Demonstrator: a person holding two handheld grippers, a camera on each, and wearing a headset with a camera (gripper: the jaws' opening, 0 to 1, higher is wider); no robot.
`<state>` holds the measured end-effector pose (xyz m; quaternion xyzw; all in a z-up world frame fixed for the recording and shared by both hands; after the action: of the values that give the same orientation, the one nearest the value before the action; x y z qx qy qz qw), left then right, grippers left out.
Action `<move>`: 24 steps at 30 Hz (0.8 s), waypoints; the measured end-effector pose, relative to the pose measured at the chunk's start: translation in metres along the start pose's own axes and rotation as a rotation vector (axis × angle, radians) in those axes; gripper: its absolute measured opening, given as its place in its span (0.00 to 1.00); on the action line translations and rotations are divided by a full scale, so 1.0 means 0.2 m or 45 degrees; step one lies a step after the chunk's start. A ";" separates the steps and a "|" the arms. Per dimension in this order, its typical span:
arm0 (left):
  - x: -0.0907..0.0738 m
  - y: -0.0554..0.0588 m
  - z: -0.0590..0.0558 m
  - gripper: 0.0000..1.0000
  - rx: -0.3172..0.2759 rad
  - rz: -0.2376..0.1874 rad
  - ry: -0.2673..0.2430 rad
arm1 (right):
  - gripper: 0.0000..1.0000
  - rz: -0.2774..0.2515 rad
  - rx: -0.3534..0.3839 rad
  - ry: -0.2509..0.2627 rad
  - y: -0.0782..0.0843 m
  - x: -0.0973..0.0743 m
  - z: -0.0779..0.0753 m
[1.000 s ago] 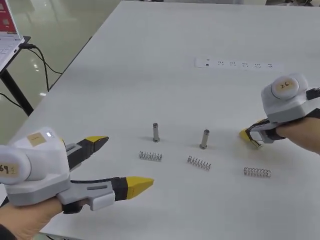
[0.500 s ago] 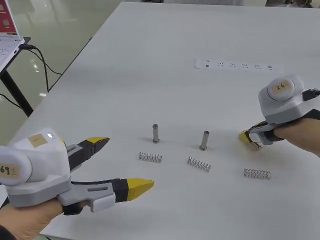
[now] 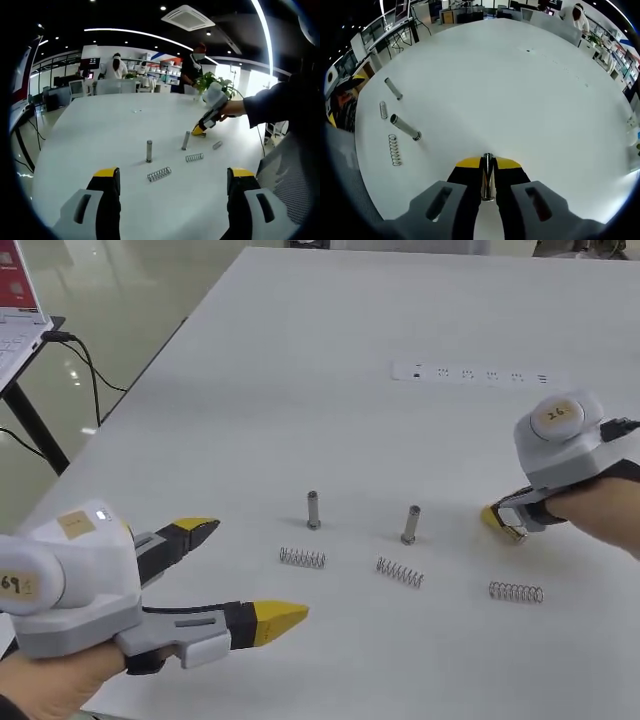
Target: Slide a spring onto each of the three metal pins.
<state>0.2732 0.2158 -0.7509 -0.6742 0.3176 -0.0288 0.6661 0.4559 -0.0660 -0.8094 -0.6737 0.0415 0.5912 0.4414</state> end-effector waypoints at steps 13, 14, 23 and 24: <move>0.01 0.00 -0.01 0.87 0.000 -0.007 0.006 | 0.10 -0.076 0.043 0.001 0.01 -0.07 0.01; 0.00 -0.01 -0.01 0.87 0.001 -0.008 0.008 | 0.10 -0.083 0.044 0.001 0.01 -0.08 0.02; 0.00 -0.02 -0.02 0.87 0.011 -0.018 0.017 | 0.10 -0.136 0.041 0.005 0.02 -0.15 0.05; 0.00 -0.02 -0.02 0.87 0.012 -0.019 0.017 | 0.10 -0.138 0.042 0.006 0.02 -0.16 0.05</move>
<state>0.2733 0.2116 -0.7474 -0.6732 0.3170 -0.0396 0.6669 0.4361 -0.0762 -0.7848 -0.6690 0.0155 0.5641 0.4837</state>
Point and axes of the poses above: the centre of the closed fingertips' face, and the gripper's own axes: x roughly forward along the fingers, z roughly to its left, y roughly out of its underside, the point moved 6 cm from there along -x, roughly backward along the fingers, and after that the axes turned 8 degrees about -y, right-handed, at the moved point
